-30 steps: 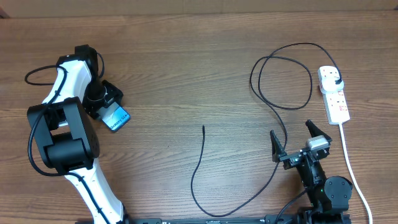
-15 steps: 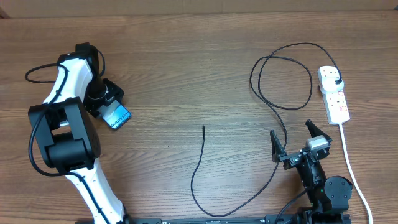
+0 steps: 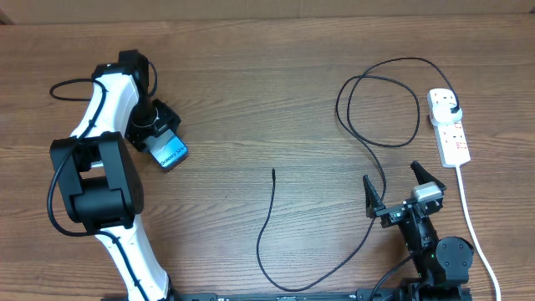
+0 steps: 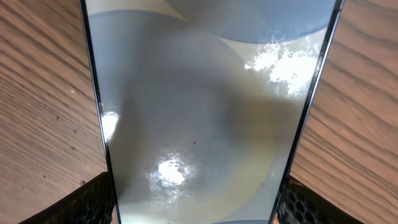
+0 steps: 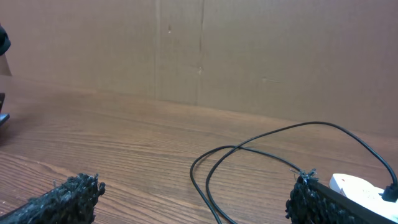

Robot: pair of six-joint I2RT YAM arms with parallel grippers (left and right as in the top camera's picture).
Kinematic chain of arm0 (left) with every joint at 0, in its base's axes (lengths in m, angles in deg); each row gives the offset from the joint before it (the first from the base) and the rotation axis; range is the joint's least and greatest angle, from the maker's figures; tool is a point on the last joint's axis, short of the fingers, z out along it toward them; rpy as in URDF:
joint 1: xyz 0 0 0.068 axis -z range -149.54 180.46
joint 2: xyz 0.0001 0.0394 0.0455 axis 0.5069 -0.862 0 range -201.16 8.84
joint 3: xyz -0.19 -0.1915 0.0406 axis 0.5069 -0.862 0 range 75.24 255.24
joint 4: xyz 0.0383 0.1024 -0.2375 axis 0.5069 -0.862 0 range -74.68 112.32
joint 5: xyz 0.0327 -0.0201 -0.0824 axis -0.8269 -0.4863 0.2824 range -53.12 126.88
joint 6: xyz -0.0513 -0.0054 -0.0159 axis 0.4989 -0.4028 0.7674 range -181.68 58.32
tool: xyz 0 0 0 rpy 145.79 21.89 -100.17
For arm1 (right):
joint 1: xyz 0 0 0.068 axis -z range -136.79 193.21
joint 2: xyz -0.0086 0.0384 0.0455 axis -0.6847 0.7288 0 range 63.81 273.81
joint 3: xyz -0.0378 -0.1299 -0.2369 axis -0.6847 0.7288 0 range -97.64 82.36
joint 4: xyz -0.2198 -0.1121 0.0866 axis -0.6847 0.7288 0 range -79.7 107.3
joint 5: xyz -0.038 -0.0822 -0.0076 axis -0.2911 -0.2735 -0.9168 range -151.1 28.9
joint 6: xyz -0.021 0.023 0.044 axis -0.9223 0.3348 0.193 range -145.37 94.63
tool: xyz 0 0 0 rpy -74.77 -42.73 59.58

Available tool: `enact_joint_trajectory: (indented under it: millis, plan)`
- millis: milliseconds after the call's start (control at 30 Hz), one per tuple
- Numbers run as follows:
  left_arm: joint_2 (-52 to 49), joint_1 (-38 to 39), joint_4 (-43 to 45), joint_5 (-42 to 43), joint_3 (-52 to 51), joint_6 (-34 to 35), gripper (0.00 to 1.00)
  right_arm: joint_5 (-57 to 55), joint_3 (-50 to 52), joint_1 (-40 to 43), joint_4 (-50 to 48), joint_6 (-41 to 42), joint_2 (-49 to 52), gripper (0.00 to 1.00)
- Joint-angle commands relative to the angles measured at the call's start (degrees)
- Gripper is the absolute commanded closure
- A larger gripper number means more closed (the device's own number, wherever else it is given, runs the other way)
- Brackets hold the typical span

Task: Plug charger to phone and switch on socket
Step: 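Lift the phone with the left gripper and carry it rightward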

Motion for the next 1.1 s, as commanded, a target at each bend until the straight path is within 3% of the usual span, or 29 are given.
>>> enact_joint_trajectory:
  millis: [0,200,667,1067]
  plan:
    - [3.23,1.75,-1.25,0.87,3.45,1.49,0.96,-0.35,0.61,-0.33,-0.35,-0.09,-0.52,0.0]
    - [3.23,4.48,-3.8,2.4,6.08,2.71,0.96,-0.35,0.61,-0.33,-0.35,-0.09,-0.52,0.0]
    - [3.23,9.84,-3.23,16.7,6.56,6.84,0.96,-0.33,0.61,-0.33,-0.35,-0.09,-0.52,0.0]
    - [3.23,12.31,-3.1,34.49,6.56,12.17,0.96,-0.35,0.61,-0.33,-0.35,-0.09,-0.52,0.0]
